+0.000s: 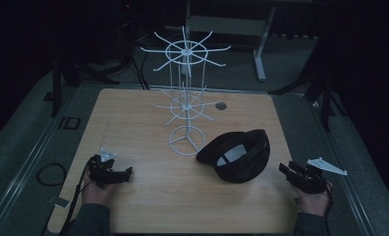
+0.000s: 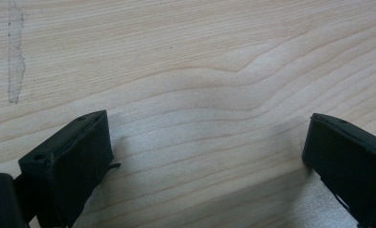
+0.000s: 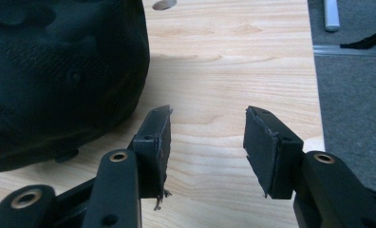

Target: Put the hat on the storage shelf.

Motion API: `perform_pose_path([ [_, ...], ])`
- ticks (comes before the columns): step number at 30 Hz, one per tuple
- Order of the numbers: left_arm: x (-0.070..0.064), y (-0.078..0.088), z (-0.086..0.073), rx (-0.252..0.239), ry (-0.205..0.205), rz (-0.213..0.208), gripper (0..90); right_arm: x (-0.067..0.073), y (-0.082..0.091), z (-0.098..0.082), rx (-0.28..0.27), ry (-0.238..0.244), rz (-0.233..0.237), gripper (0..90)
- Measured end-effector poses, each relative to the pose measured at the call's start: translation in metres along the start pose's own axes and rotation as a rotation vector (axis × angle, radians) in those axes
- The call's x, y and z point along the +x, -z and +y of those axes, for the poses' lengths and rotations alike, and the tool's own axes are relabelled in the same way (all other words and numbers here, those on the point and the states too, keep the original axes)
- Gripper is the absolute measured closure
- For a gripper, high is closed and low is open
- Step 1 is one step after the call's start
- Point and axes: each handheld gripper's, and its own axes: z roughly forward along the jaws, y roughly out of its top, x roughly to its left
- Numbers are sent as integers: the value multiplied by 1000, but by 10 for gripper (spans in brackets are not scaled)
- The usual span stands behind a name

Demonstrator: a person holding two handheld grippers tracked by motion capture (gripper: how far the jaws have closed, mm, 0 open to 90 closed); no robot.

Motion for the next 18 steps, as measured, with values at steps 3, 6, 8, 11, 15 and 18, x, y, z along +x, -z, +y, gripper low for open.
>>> perform_pose_path([
  [3, 0, 0, 0, 0, 0, 0, 27, 2, 1, 3, -3, 19, 7, 516],
  [6, 0, 0, 0, -1, 2, 1, 27, 2, 5, 10, -26, 24, 29, 520],
  [8, 0, 0, 0, -1, 2, 1, 27, 3, 8, 13, -35, 30, 44, 525],
  [11, 0, 0, 0, 0, 0, 1, 27, 6, 13, 20, -42, 53, 68, 525],
  [15, 0, 0, 0, 0, 1, 2, 27, 10, 18, 28, -57, 75, 100, 521],
  [18, 0, 0, 0, 0, 0, 2, 27, 13, 20, 35, -71, 93, 108, 515],
])
